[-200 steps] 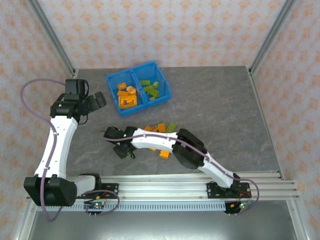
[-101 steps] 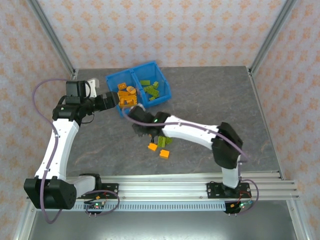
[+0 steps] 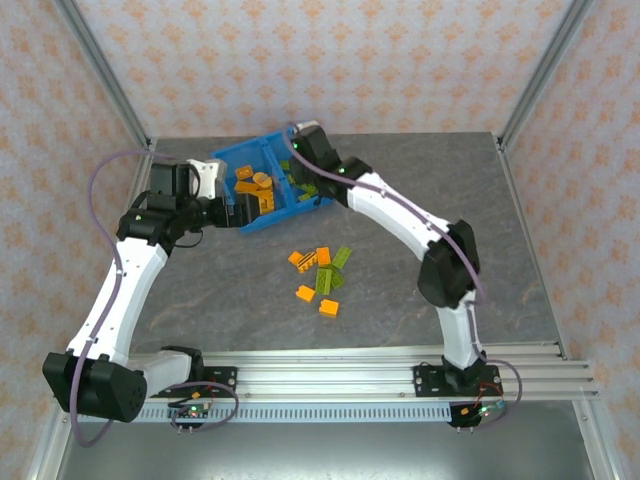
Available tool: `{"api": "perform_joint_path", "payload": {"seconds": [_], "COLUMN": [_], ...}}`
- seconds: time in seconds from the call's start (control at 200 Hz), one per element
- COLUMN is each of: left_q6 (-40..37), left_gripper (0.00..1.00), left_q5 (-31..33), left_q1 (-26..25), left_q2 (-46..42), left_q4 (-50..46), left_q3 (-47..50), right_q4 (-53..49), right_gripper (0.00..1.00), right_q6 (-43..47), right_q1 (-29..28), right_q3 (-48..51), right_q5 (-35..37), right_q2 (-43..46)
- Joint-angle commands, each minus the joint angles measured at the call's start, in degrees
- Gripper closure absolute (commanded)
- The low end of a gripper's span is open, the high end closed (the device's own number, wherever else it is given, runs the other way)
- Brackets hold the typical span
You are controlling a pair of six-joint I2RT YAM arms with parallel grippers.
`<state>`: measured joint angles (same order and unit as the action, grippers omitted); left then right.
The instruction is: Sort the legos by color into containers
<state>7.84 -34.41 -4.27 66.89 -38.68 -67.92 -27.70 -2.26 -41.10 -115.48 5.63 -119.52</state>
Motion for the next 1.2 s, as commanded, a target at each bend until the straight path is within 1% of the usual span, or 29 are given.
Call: {"api": "perform_joint_path", "payload": {"seconds": [0.0, 0.055, 0.165, 0.25, 0.315, 0.38, 0.48, 0.556, 0.656, 0.726, 0.776, 0.856, 0.931, 1.041, 1.096, 1.111, 1.151, 1.171, 1.191], "left_q6": [-3.14, -3.49, -3.76, -3.75, -3.79, -4.06, -4.24, -4.27, -4.48, -4.71, -4.88, -4.94, -5.32, -6.37, -7.55, -7.84, -8.76, -9.22, -9.65], "left_gripper": [0.0, 0.0, 0.0, 0.0, 0.0, 0.0, 0.0, 0.0, 0.0, 0.0, 0.0, 0.0, 0.0, 0.0, 0.01, 0.0, 0.01, 0.01, 0.01], "left_q5": [1.96, 2.68, 2.97, 2.87, 3.21, 3.41, 3.82, 4.3, 5.37, 6.42, 6.8, 6.77, 7.3, 8.22, 8.31, 8.45, 9.04, 9.51, 9.81], "left_q1": [-1.06, -1.26, -1.18, -1.29, -1.34, -1.3, -1.27, -1.27, -1.35, -1.34, -1.38, -1.41, -1.61, -2.92, -4.21, -4.61, -6.02, -6.74, -7.4], "left_q2": [-0.11, 0.24, 1.24, 1.31, 1.06, 0.81, 0.28, 0.17, 0.56, 0.99, 1.34, 1.85, 2.38, 3.36, 3.72, 3.84, 4.18, 4.41, 4.58], "left_q4": [-1.57, -1.89, -2.24, -1.94, -1.76, -1.84, -1.44, -1.17, -1.15, -1.27, -1.24, -0.91, -0.96, -1.39, -1.69, -1.75, -1.87, -1.98, -2.09], "left_q3": [0.68, 0.87, 0.52, 0.64, 0.85, 0.75, 1.08, 1.37, 1.56, 1.65, 1.72, 1.97, 2.17, 2.27, 2.42, 2.48, 2.68, 2.83, 2.96], "right_q4": [-6.13, -8.26, -9.41, -8.83, -4.51, 0.1, 2.79, 3.03, 2.39, 0.54, -0.93, -3.47, -5.14, -2.31, 1.78, 3.46, 6.76, 8.95, 10.71], "right_gripper": [0.73, 0.73, 0.73, 0.7, 0.67, 0.66, 0.63, 0.56, 0.4, 0.36, 0.35, 0.34, 0.32, 0.3, 0.29, 0.28, 0.27, 0.26, 0.25], "right_q6": [-1.32, -1.97, -1.79, -1.53, -0.62, 0.02, 0.63, 1.06, 2.06, 2.26, 2.26, 1.42, -0.1, -2.45, -3.56, -3.94, -4.81, -5.32, -5.88], "right_q1": [2.99, 4.06, 4.97, 5.23, 5.33, 5.42, 5.42, 5.43, 5.48, 5.49, 5.51, 5.49, 5.5, 5.51, 5.46, 5.48, 5.49, 5.51, 5.48], "right_q3": [-11.7, -18.91, -32.07, -38.82, -38.17, -36.78, -39.28, -41.53, -42.0, -41.71, -41.21, -37.46, -30.31, -11.05, 0.23, 5.12, 11.84, 17.54, 21.06], "right_q5": [-2.39, -3.55, -2.58, -1.72, -1.63, -0.6, 0.65, 1.24, 0.31, 0.2, 0.08, -0.71, -1.58, -3.48, -5.06, -5.52, -6.48, -7.04, -7.48], "right_q2": [-10.59, -15.65, -24.98, -30.13, -31.5, -32.52, -34.88, -35.72, -34.14, -32.03, -30.08, -24.89, -18.19, -5.03, 2.54, 5.34, 10.06, 13.3, 15.64]}}
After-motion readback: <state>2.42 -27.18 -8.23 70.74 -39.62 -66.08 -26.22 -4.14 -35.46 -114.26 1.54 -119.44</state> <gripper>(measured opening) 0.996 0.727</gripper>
